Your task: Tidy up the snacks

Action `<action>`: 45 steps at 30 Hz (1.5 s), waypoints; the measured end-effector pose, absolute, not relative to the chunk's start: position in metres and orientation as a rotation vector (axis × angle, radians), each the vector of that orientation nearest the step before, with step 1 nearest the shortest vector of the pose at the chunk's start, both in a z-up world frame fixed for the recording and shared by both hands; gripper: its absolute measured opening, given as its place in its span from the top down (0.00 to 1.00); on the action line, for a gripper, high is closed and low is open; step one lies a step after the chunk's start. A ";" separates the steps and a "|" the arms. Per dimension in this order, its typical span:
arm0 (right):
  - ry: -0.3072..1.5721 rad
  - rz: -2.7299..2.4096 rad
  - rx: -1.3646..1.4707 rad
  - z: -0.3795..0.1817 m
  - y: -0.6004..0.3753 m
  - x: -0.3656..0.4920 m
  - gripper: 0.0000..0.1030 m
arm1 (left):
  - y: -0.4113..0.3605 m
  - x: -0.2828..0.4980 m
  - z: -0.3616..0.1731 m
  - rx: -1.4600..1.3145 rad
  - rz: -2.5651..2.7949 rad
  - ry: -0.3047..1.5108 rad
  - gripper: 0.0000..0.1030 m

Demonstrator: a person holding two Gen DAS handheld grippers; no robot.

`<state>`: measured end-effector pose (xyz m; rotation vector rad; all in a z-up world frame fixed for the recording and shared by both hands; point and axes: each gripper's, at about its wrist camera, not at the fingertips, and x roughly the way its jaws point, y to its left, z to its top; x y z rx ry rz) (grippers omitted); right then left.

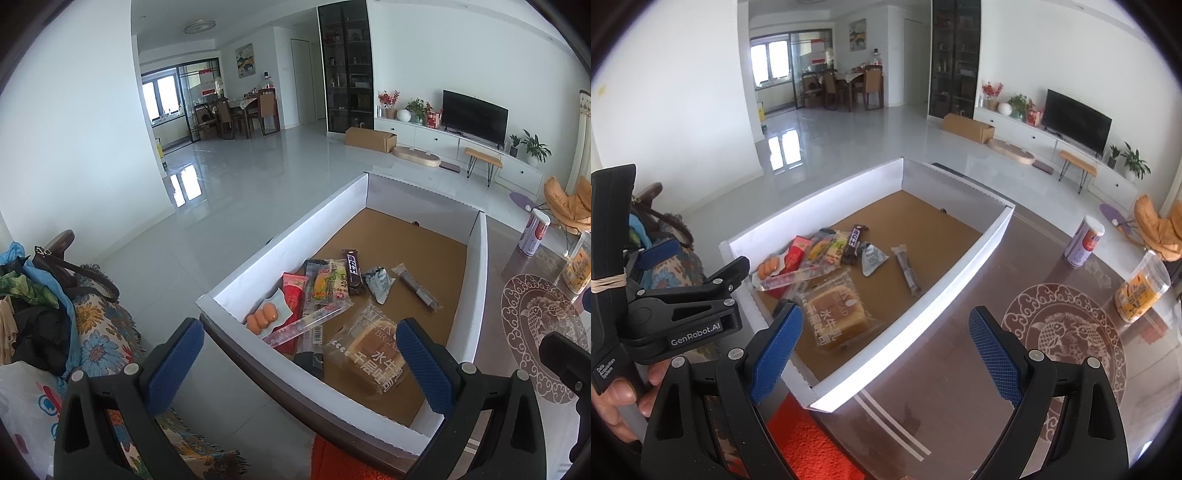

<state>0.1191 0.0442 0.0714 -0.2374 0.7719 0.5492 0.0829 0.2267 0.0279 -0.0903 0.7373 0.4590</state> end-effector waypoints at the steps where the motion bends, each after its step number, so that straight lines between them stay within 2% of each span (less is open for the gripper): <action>1: 0.771 0.549 -0.236 0.072 0.044 0.119 0.09 | 0.227 0.083 0.028 -0.089 0.461 0.737 0.00; 45: 0.747 0.552 -0.252 0.078 0.051 0.123 0.09 | 0.227 0.074 0.037 -0.091 0.510 0.717 0.00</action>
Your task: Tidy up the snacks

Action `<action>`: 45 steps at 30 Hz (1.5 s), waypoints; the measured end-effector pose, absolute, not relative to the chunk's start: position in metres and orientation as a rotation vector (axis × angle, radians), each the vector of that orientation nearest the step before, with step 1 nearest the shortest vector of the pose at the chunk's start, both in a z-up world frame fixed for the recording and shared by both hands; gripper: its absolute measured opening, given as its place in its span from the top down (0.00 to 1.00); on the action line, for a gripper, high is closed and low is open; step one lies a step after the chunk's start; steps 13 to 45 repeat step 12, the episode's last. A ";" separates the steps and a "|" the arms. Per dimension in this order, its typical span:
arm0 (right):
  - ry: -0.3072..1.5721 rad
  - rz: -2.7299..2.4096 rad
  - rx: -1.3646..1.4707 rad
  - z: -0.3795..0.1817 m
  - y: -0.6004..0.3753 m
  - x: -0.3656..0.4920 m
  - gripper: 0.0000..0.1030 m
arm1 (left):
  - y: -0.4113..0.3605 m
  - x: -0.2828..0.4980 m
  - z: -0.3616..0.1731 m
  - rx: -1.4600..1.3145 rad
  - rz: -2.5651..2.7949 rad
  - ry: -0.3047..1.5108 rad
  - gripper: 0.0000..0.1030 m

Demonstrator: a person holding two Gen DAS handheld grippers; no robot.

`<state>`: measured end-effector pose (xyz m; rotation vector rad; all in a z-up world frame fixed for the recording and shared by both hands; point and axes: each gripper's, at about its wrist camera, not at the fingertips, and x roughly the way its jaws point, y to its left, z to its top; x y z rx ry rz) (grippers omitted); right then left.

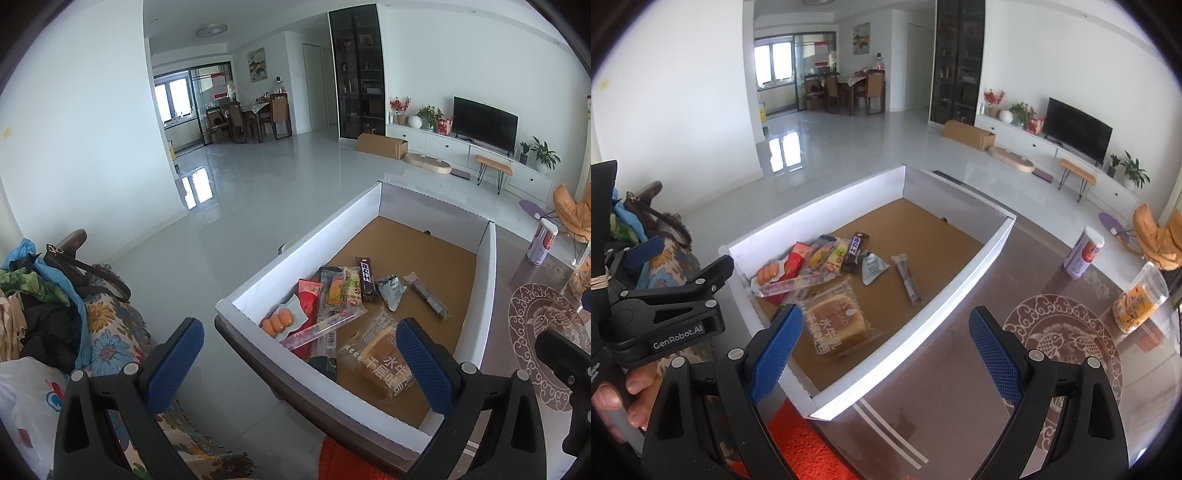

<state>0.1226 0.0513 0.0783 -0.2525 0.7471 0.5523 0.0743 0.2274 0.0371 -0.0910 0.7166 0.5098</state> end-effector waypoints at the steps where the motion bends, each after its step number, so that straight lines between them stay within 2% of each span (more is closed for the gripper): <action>1: 0.748 0.553 -0.253 0.078 0.051 0.123 0.09 | 0.227 0.075 0.037 -0.091 0.511 0.719 0.00; 45: 0.747 0.554 -0.251 0.078 0.051 0.122 0.09 | 0.225 0.070 0.039 -0.080 0.515 0.690 0.00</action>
